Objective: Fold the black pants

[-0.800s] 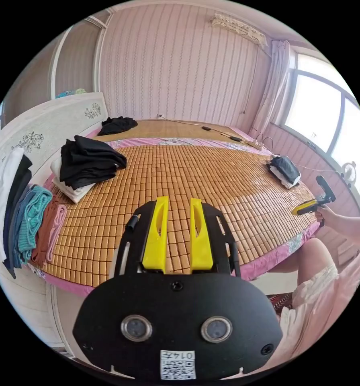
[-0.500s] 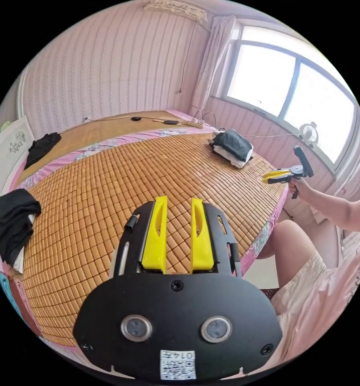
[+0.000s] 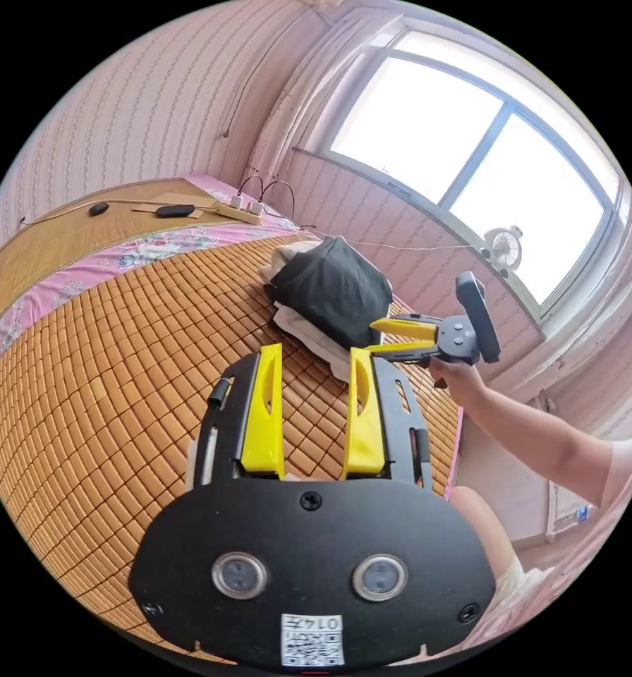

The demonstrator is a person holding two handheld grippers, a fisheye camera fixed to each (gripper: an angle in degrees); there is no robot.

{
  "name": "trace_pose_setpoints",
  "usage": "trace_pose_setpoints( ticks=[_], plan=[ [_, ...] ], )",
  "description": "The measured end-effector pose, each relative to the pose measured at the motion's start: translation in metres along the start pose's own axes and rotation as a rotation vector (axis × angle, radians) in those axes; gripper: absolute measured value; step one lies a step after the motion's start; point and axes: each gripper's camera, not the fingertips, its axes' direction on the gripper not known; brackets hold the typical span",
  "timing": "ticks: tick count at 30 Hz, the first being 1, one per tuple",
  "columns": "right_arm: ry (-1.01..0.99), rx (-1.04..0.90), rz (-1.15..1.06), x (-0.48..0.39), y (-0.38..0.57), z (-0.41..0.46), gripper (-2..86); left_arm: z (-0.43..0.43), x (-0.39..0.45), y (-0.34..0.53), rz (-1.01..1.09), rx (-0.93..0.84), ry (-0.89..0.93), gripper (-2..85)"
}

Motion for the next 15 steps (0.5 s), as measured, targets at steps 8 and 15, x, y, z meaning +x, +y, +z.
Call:
trace_pose_setpoints(
  ticks=[8,15],
  plan=[
    [0.012,0.076,-0.039,0.002,0.032,0.008,5.6,0.131,-0.016,-0.056,-0.321,-0.117,0.287,14.9],
    [-0.136,0.303,-0.131,-0.008,0.065,-0.063,2.5,0.092,-0.025,-0.049,-0.460,-0.008,0.615,3.9]
  ],
)
